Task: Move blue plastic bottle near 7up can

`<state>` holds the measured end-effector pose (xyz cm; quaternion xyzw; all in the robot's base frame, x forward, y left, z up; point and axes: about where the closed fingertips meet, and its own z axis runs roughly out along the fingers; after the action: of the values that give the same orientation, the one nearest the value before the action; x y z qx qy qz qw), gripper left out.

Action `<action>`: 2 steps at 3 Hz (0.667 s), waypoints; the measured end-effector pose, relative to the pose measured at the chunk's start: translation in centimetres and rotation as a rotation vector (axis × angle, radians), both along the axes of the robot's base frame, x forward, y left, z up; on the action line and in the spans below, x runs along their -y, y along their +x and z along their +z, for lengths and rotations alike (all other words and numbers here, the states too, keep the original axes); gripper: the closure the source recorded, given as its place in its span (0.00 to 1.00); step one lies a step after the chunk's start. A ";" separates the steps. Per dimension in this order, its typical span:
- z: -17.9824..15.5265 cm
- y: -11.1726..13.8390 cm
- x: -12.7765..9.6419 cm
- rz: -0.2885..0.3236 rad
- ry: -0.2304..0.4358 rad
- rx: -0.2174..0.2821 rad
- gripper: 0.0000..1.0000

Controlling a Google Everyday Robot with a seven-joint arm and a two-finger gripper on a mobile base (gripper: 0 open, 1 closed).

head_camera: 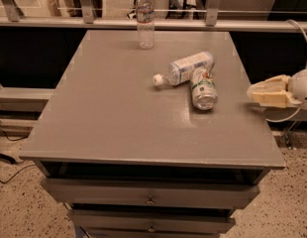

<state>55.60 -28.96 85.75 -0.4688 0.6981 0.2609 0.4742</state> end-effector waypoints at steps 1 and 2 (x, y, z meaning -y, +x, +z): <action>0.8 -1.1 0.8 -0.023 -0.011 0.010 1.00; 2.2 -1.7 0.7 -0.022 -0.019 0.028 0.90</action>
Offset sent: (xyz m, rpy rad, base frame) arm -0.0254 -0.0062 0.0492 -0.0302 -0.0601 -0.0197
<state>53.91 -29.67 87.99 -0.4690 0.6990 0.2427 0.4823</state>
